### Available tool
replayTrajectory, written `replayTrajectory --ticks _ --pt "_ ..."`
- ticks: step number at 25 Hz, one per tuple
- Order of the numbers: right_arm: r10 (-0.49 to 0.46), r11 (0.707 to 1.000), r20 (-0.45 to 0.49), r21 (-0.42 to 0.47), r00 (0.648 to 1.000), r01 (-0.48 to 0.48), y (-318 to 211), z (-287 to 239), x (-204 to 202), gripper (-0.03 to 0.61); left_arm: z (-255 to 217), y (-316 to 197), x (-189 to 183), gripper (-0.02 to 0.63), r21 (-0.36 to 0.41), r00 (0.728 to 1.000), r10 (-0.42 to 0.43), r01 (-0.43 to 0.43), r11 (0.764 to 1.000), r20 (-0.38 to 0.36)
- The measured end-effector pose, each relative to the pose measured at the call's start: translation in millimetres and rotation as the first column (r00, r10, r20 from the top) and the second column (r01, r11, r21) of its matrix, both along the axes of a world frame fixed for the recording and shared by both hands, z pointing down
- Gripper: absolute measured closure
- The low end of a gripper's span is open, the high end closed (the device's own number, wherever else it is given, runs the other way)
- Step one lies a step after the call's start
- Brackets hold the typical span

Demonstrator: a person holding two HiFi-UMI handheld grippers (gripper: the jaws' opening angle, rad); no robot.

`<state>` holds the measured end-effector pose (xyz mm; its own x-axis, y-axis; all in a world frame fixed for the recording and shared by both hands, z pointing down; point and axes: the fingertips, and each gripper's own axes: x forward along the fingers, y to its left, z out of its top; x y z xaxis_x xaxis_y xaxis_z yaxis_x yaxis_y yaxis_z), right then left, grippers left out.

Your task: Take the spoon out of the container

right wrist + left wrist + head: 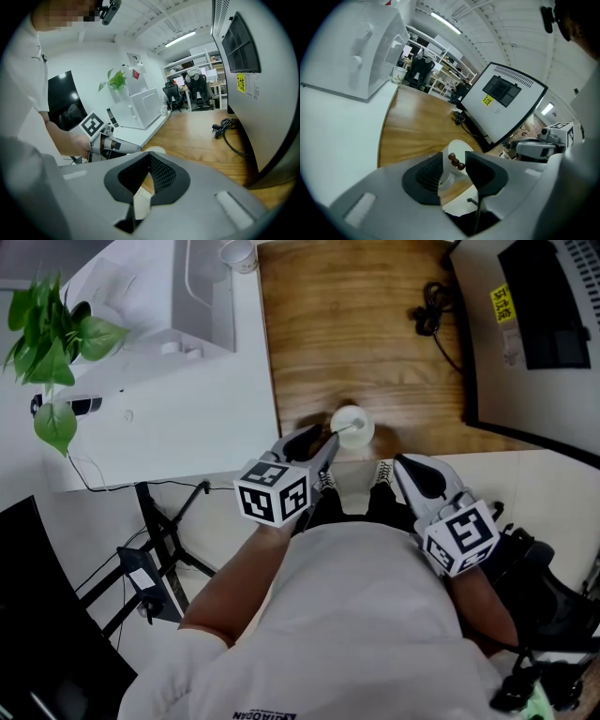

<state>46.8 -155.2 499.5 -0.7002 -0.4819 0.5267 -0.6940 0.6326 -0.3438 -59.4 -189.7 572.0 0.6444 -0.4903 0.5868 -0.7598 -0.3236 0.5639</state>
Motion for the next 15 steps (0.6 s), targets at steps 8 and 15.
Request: replayTrajectory --ticks 8,15 --pt "0.001 1.0 -0.001 0.004 1.0 -0.001 1.7 -1.1 0.8 0.571 1.1 0.5 2.5 0.548 0.026 0.999 0.025 -0.027 0.999 0.047" --pt "0.006 1.0 -0.001 0.008 1.0 -0.006 3.5 -3.4 4.0 0.571 -1.7 -1.3 1.7 0.561 0.044 0.998 0.026 -0.029 0.999 0.066"
